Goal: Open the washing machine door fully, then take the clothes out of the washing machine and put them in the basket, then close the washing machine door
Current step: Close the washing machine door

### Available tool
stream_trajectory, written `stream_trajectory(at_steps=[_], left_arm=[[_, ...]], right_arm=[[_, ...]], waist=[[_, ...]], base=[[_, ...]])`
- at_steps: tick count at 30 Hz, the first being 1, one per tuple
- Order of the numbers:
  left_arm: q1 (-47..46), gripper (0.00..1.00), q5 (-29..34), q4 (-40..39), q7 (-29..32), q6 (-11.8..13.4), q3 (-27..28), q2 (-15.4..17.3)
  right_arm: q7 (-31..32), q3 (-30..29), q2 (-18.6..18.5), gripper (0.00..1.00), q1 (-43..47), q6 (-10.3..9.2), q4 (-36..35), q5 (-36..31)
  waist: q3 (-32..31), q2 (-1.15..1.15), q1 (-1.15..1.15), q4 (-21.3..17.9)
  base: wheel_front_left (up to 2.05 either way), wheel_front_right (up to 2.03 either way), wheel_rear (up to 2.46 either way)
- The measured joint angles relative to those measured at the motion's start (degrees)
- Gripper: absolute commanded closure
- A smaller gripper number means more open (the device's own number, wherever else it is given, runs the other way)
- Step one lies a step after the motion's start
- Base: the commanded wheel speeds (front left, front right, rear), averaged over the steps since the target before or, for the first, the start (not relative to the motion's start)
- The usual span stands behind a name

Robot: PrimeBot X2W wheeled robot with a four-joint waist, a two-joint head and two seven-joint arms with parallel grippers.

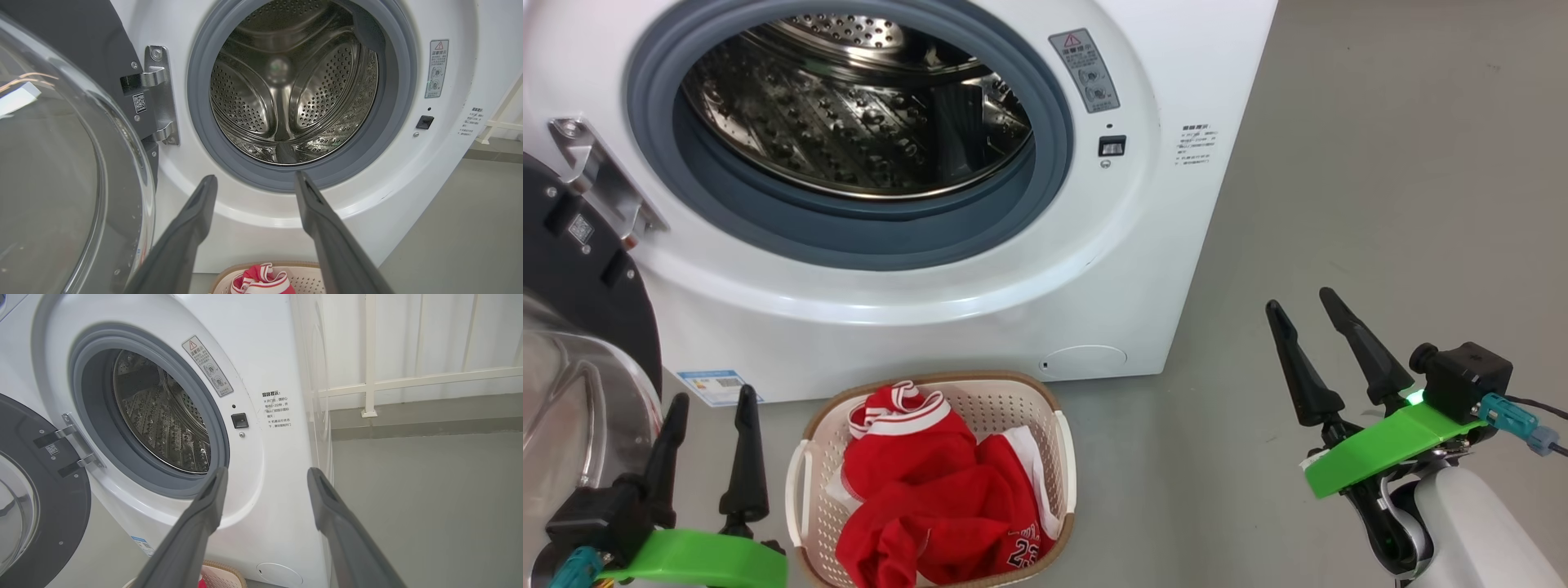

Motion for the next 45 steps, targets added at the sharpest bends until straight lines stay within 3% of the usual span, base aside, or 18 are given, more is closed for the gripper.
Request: stream_trajectory(at_steps=[12, 31, 45], left_arm=[[0.0, 0.00, 0.0, 0.0, -0.1, 0.0, 0.5, 0.0], [-0.1, 0.00, 0.0, 0.7, -0.5, -0.5, 0.7, -0.6], [-0.4, 0.00, 0.0, 1.2, -0.5, -0.5, 0.7, -0.6]], right_arm=[[0.0, -0.1, 0.0, 0.00, 0.0, 0.00, -0.1, 0.0], [0.0, -0.1, 0.0, 0.00, 0.0, 0.00, -0.1, 0.0], [0.0, -0.4, 0.0, 0.00, 0.0, 0.00, -0.1, 0.0]], waist=[[0.2, 0.00, 0.00, 0.1], [0.1, 0.00, 0.00, 0.2], [0.6, 0.00, 0.00, 0.5]], base=[[-0.18, 0.18, 0.00], [-1.51, 1.51, 0.00], [-0.29, 0.29, 0.00]])
